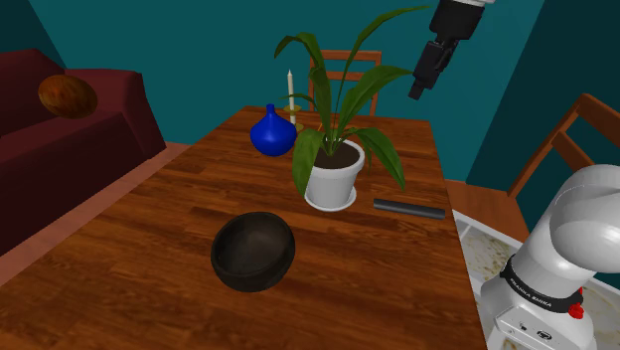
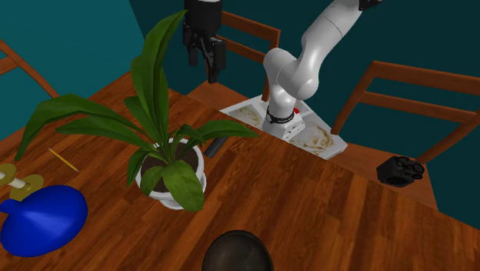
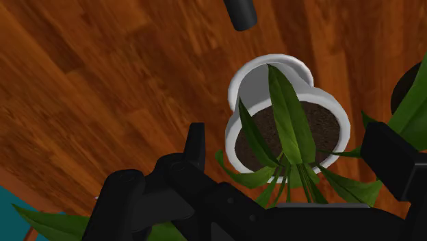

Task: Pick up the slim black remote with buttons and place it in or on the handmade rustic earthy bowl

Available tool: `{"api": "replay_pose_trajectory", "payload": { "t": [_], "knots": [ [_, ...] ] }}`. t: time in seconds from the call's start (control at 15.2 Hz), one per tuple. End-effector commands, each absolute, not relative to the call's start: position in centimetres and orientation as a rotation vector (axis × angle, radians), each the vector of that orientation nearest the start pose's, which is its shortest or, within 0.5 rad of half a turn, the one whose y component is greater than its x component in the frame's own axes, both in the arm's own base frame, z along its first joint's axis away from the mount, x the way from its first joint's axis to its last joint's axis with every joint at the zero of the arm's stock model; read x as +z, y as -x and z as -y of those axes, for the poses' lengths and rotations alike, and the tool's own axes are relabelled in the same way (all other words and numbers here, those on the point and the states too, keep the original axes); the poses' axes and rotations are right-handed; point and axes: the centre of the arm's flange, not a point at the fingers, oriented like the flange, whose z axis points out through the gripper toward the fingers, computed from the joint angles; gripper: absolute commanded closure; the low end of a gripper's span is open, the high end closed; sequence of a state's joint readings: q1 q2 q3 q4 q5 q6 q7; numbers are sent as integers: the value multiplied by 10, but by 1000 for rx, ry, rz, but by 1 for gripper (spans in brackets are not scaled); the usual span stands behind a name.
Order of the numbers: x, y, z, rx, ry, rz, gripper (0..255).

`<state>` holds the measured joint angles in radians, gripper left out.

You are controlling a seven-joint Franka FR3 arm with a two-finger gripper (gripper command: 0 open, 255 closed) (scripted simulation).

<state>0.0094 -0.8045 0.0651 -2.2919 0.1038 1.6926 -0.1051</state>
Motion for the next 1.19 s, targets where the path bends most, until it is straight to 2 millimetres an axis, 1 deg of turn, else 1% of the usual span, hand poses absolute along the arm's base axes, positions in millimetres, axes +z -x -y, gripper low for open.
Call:
{"api": "replay_pose_trajectory", "payload": {
  "t": [0.0, 0.53, 1.12],
  "knots": [
    [638, -312, -41, -317, 3063, 249, 0],
    [535, -320, -51, -220, 3100, 429, 0],
    [417, -321, -55, -107, 3125, 635, 0]
  ]
}}
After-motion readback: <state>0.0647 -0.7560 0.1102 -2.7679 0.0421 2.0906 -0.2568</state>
